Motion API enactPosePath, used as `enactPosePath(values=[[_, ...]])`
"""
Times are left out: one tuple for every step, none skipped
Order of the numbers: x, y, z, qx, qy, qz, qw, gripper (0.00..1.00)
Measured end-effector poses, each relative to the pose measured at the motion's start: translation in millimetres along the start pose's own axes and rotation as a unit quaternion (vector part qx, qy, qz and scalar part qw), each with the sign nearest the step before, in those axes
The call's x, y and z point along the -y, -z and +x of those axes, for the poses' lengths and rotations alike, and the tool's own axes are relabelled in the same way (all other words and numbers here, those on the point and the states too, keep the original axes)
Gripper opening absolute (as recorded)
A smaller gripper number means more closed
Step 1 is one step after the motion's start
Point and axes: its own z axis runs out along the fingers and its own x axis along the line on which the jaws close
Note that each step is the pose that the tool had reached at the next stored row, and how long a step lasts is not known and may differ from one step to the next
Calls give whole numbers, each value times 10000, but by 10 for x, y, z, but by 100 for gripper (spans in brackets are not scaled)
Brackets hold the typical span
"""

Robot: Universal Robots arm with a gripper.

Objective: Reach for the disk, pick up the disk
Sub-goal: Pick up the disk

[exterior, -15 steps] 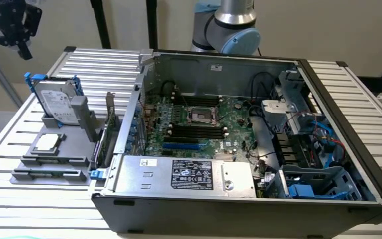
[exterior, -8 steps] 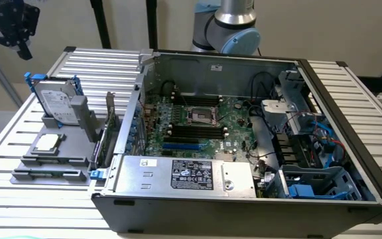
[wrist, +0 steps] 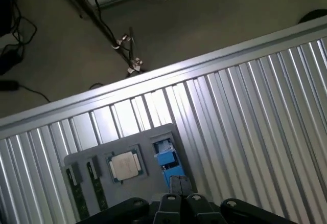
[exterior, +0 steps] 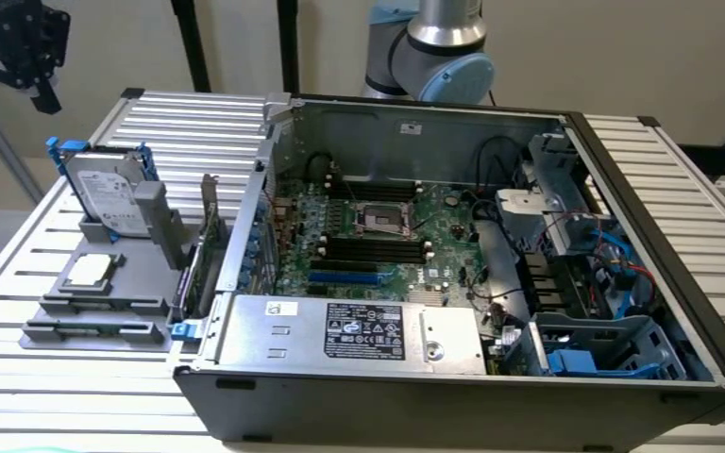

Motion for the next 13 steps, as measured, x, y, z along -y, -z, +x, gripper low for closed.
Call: enactPosePath(values=[[0,0,0,-2,96,4,10000,11],[0,0,0,-4,186,7,9998,11],[0,-1,0,-6,275,10,9996,11],[1,-1,0,-9,368,13,9993,11],[0,-1,0,-11,458,15,9990,11],[1,0,0,-14,548,17,9985,11],[0,0,0,-16,640,19,9979,11],[0,0,0,-19,730,20,9973,11],[0,0,0,-23,825,21,9966,11],[0,0,0,-25,914,23,9958,11],[0,1,0,-28,1002,24,9950,11],[0,0,0,-31,1090,26,9940,11],[0,0,0,-32,1176,29,9931,11]])
